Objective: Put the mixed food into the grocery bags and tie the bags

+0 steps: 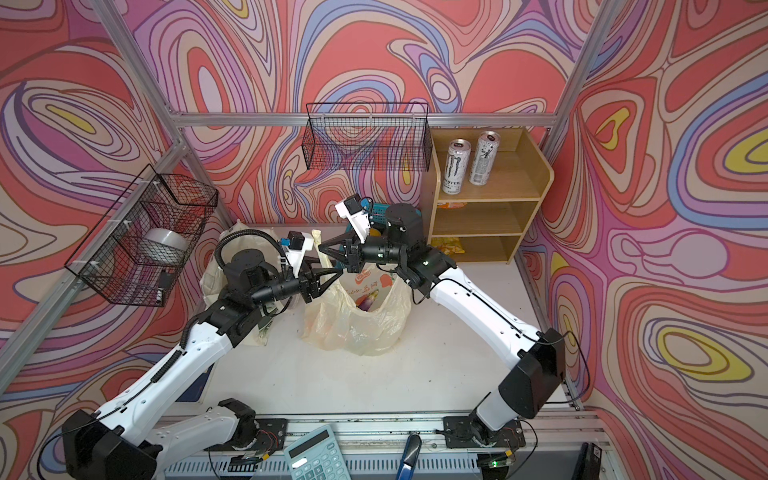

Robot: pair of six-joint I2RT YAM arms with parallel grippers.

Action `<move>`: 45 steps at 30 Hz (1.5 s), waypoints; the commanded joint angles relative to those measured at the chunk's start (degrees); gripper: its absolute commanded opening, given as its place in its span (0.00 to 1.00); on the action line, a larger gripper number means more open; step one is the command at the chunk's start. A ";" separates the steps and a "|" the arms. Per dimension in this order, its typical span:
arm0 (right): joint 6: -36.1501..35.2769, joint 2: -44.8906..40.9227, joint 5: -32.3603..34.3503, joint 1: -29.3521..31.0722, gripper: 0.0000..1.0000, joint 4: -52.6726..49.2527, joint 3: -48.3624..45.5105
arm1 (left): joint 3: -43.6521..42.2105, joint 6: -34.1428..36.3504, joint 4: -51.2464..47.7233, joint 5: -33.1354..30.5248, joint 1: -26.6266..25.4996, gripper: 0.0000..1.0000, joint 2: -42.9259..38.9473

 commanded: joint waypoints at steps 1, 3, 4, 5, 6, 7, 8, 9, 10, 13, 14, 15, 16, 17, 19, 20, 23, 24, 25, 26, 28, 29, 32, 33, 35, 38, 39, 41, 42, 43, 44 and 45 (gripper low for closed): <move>0.69 -1.90 1.43 0.19 0.00 2.26 -0.73 | -2.44 -2.50 4.25 1.87 0.19 0.42 0.57; 0.60 -1.92 1.80 0.19 0.00 2.33 -0.75 | -3.99 -3.62 5.84 1.70 0.19 0.44 0.70; 0.62 -1.87 1.92 0.20 0.00 2.35 -0.88 | -4.72 -4.12 6.66 1.56 0.17 0.46 0.78; 0.58 -1.98 2.02 0.19 0.00 2.50 -0.95 | -5.22 -4.59 7.19 1.54 0.15 0.47 0.82; 0.60 -1.92 2.27 0.17 0.00 2.57 -1.02 | -5.63 -4.81 7.48 1.43 0.17 0.48 0.87; 0.64 -1.91 2.46 0.19 0.00 2.63 -1.06 | -6.13 -5.00 7.77 1.27 0.17 0.48 0.95; 0.69 -1.91 2.55 0.19 0.00 2.69 -1.07 | -6.47 -5.18 8.15 1.06 0.11 0.48 0.95; 0.75 -1.87 2.55 0.19 0.00 2.87 -1.31 | -6.92 -5.36 8.56 0.82 0.19 0.46 0.96; 0.86 -1.88 2.64 0.17 0.00 2.95 -1.40 | -7.08 -5.45 8.80 0.48 0.19 0.42 1.00; 1.48 -2.07 3.40 0.19 0.00 2.99 -1.59 | -7.43 -6.12 9.73 -0.49 0.12 0.26 0.96; 1.73 -2.22 4.44 0.19 0.00 2.82 -1.59 | -7.55 -6.39 9.99 -0.91 0.19 0.20 0.87; 2.07 -2.45 6.64 0.19 0.03 1.85 -1.45 | -7.56 -6.59 10.28 -1.31 0.19 0.15 0.85; 2.33 -2.89 9.49 0.19 0.14 0.70 -1.14 | -7.60 -6.76 10.48 -1.66 0.19 0.10 0.79; 2.73 -3.41 13.42 0.19 0.25 -0.65 -0.79 | -7.55 -6.94 10.48 -2.06 0.15 0.07 0.83; 3.70 -5.21 24.83 0.19 0.46 -3.23 -0.47 | -7.08 -7.40 9.38 -3.85 0.19 0.04 1.00; 4.51 -6.38 28.89 0.19 0.54 -3.33 -0.98 | -6.44 -7.59 7.99 -4.90 0.17 0.03 1.24; 6.46 -9.35 38.71 0.23 0.71 -4.44 -1.01 | -5.83 -8.04 6.30 -8.95 0.11 0.05 1.07; 7.43 -9.75 41.56 0.27 0.74 -5.94 -0.03 | -6.00 -7.64 6.09 -10.05 0.18 0.05 0.68; 8.00 -9.95 42.96 0.23 0.76 -7.11 1.16 | -6.34 -7.42 6.15 -10.91 0.11 0.04 0.22; 8.13 -10.15 43.71 0.28 0.77 -8.46 2.60 | -6.82 -7.36 6.49 -11.93 0.19 0.04 -0.28; 9.56 -10.47 44.30 0.36 0.77 -10.08 4.82 | -7.51 -7.04 7.65 -12.23 0.19 0.04 -0.84; 10.31 -10.67 43.99 0.49 0.78 -10.10 5.44 | -7.75 -7.04 8.62 -12.00 0.11 0.03 -1.05; 11.92 -11.29 43.23 1.28 0.78 -10.08 6.64 | -7.10 -7.65 8.47 -11.88 0.12 0.00 -1.06; 12.25 -11.56 42.91 1.46 0.78 -10.26 6.93 | -6.43 -6.87 7.37 -11.01 0.10 0.00 -0.93; 12.89 -12.48 42.82 1.85 0.79 -10.50 6.94 | -5.62 -5.47 5.26 -9.81 0.19 0.00 -0.89; 13.00 -13.95 42.28 2.04 0.79 -10.41 6.55 | -5.95 -4.63 4.61 -9.33 0.11 0.00 -1.06; 12.86 -14.28 42.25 2.03 0.79 -10.32 6.58 | -5.72 -4.75 4.07 -9.30 0.15 0.00 -1.06; 12.81 -14.93 42.45 2.02 0.79 -10.40 6.67 | -4.52 -5.02 2.03 -9.32 0.18 0.00 -0.50; 12.20 -15.46 43.22 2.05 0.79 -10.41 6.39 | -3.73 -5.02 0.98 -9.00 0.16 0.00 -0.01; 11.93 -15.83 44.00 2.06 0.79 -10.48 6.09 | -3.34 -5.06 0.30 -8.93 0.19 0.00 0.36; 11.70 -16.22 44.30 1.99 0.80 -10.49 5.97 | -2.95 -5.15 -0.02 -8.70 0.12 0.00 0.64; 11.58 -16.38 44.18 2.03 0.80 -10.48 5.98 | -2.83 -5.19 0.02 -8.63 0.10 0.00 0.84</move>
